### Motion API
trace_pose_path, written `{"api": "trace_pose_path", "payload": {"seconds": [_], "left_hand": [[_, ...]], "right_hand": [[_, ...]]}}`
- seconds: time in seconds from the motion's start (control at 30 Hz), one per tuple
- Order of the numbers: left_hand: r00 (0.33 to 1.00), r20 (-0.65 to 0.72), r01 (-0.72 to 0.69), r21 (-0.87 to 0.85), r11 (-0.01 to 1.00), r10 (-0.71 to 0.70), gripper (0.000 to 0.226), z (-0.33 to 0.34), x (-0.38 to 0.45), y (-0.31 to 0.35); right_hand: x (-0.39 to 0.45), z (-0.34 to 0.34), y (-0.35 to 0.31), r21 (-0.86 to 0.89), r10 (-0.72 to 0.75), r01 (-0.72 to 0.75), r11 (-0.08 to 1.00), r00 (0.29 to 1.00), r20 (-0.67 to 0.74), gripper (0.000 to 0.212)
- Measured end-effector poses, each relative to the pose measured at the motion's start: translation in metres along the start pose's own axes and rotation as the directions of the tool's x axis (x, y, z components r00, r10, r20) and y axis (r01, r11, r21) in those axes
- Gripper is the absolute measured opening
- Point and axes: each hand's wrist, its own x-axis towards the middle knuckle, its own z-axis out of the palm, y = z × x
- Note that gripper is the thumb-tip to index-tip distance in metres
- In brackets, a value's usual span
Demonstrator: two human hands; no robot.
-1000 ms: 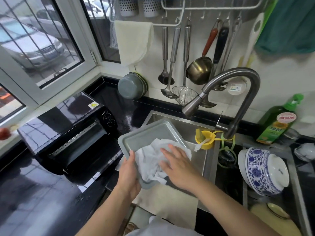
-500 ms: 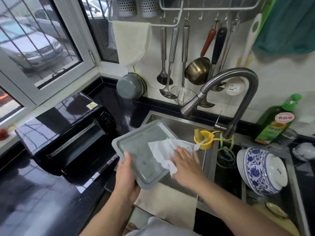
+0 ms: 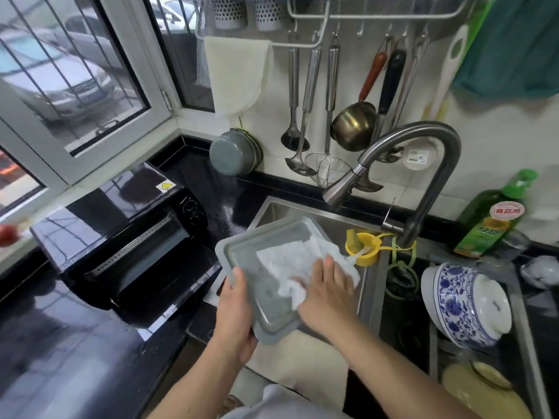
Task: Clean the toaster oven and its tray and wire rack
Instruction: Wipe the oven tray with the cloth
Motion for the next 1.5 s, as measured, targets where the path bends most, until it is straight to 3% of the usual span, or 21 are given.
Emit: {"api": "trace_pose_path", "payload": {"seconds": [0.17,0.23,0.3,0.33,0.4,0.47,0.57,0.67,0.73,0.8,0.87,0.93,1.03,1.13,1.23,1.37,1.43,1.47,1.5], "left_hand": [[0.978,0.201,0.045,0.023,0.999,-0.049,0.052,0.011,-0.008,0.002],[0.972,0.231,0.014,0.068,0.998,-0.029,0.050,0.013,-0.008,0.007],[0.970,0.243,-0.050,0.121,0.991,0.019,0.050,0.013,-0.005,0.016],[0.966,0.253,-0.085,0.152,0.985,0.044,0.051,0.013,-0.001,0.021],[0.968,0.241,-0.122,0.195,0.973,0.073,0.053,0.013,0.003,0.028],[0.970,0.231,-0.119,0.197,0.973,0.072,0.058,0.010,0.005,0.028],[0.965,0.253,-0.111,0.184,0.977,0.062,0.057,0.007,0.005,0.022],[0.974,0.225,-0.067,0.181,0.981,0.025,0.060,0.005,0.007,0.024],[0.976,0.215,0.019,0.109,0.994,-0.042,0.072,0.002,0.008,0.029],[0.972,0.196,0.139,-0.051,0.989,-0.126,0.083,-0.006,0.009,0.032],[0.971,0.170,0.196,-0.159,0.968,-0.168,0.089,-0.015,0.011,0.036],[0.968,0.153,0.229,-0.226,0.947,-0.198,0.090,-0.021,0.013,0.041],[0.980,0.101,0.193,-0.284,0.939,-0.171,0.078,-0.022,0.015,0.046],[0.986,0.101,0.155,-0.281,0.947,-0.131,0.070,-0.021,0.012,0.048],[0.994,0.043,0.105,-0.254,0.961,-0.097,0.066,-0.034,0.012,0.048],[0.996,0.038,0.087,-0.220,0.972,-0.081,0.063,-0.041,0.010,0.048],[0.996,0.058,0.082,-0.194,0.978,-0.072,0.061,-0.037,0.008,0.046],[0.996,0.054,0.083,-0.189,0.979,-0.074,0.059,-0.037,0.008,0.046],[0.996,0.046,0.085,-0.184,0.979,-0.078,0.058,-0.037,0.009,0.045]], "right_hand": [[0.033,-0.030,-0.023,0.060,-0.023,0.039,0.997,0.969,-0.245,0.075],[0.039,-0.041,-0.031,0.087,-0.009,0.027,0.996,0.979,-0.205,0.081],[0.033,-0.042,-0.038,0.109,-0.112,0.125,0.986,0.986,-0.122,0.088],[0.026,-0.038,-0.043,0.124,-0.221,0.237,0.964,0.967,-0.131,0.086],[0.011,-0.031,-0.054,0.138,-0.462,0.499,0.855,0.856,-0.232,0.072],[0.009,-0.030,-0.057,0.093,-0.592,0.637,0.765,0.754,-0.285,0.060],[0.015,-0.041,-0.051,-0.029,-0.660,0.682,0.731,0.696,-0.281,0.056],[0.010,-0.049,-0.055,-0.052,-0.625,0.646,0.762,0.712,-0.319,0.057],[0.006,-0.048,-0.060,0.027,-0.633,0.664,0.747,0.724,-0.274,0.054],[-0.001,-0.042,-0.059,0.136,-0.671,0.685,0.715,0.728,-0.142,0.056],[-0.014,-0.037,-0.052,0.185,-0.711,0.708,0.682,0.701,-0.063,0.055],[-0.031,-0.033,-0.045,0.145,-0.762,0.763,0.629,0.643,-0.075,0.050],[-0.048,-0.027,-0.035,0.064,-0.827,0.852,0.520,0.520,-0.213,0.035],[-0.042,-0.023,-0.009,0.020,-0.777,0.804,0.594,0.579,-0.248,0.039],[-0.027,-0.029,0.037,-0.037,-0.628,0.642,0.766,0.734,-0.259,0.041],[-0.006,-0.031,0.068,-0.100,-0.543,0.545,0.833,0.768,-0.340,0.036],[-0.002,-0.027,0.059,0.185,-0.278,0.382,0.905,0.863,-0.421,0.034],[-0.002,-0.026,0.053,0.417,-0.050,0.246,0.875,0.903,-0.427,0.028],[-0.001,-0.026,0.051,0.615,0.165,0.130,0.778,0.902,-0.399,0.020]]}}
